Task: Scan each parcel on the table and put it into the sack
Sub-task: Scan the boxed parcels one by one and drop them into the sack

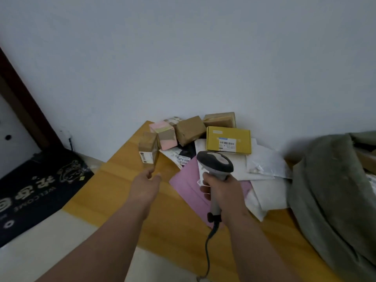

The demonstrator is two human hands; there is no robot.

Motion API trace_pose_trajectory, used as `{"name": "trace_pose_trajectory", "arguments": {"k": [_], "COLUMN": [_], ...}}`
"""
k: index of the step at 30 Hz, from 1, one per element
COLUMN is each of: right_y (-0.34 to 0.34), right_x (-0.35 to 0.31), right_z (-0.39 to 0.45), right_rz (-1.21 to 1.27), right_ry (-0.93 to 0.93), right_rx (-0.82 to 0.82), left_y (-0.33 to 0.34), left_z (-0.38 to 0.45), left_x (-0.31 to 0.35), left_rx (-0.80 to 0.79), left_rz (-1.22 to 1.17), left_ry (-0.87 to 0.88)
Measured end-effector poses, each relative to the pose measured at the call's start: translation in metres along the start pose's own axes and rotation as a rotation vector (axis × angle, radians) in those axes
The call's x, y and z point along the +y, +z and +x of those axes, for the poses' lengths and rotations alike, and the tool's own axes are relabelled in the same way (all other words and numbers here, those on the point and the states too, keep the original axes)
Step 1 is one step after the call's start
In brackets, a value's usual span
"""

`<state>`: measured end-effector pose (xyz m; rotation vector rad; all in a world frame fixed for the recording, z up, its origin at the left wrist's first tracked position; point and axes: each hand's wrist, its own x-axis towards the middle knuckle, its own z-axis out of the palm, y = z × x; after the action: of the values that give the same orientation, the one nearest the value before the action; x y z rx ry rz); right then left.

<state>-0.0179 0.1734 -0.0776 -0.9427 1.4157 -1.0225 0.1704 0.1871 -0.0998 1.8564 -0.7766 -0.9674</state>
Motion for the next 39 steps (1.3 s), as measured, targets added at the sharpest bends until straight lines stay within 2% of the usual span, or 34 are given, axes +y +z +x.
{"name": "trace_pose_trajectory", "arguments": {"k": [10,18,22,28,30,34,39], "right_y": [0.068,0.103,0.115,0.139,0.147,0.161,0.178], "right_x": [0.002,0.001,0.005,0.018,0.025,0.034,0.037], "right_z": [0.098,0.135,0.144,0.144,0.143,0.134,0.115], "right_rz": [-0.105,-0.113,-0.143,-0.129,-0.117,-0.110,-0.042], "right_ry": [0.071,0.177,0.195,0.270,0.291,0.287,0.271], "right_rx": [-0.145,-0.189,-0.123,-0.044,-0.018,0.043,0.059], "left_y": [-0.004,0.000,0.005,-0.001,-0.009,-0.034,-0.057], "left_z": [0.101,0.156,0.186,0.220,0.230,0.241,0.238], "left_x": [0.002,0.001,0.006,0.004,-0.002,-0.015,-0.036], "left_rx": [0.128,0.186,0.140,-0.015,-0.002,0.078,0.057], "left_rz": [0.051,0.290,0.445,0.596,0.570,0.362,-0.060], "left_ry": [-0.107,-0.007,0.017,0.029,0.065,0.086,-0.117]}}
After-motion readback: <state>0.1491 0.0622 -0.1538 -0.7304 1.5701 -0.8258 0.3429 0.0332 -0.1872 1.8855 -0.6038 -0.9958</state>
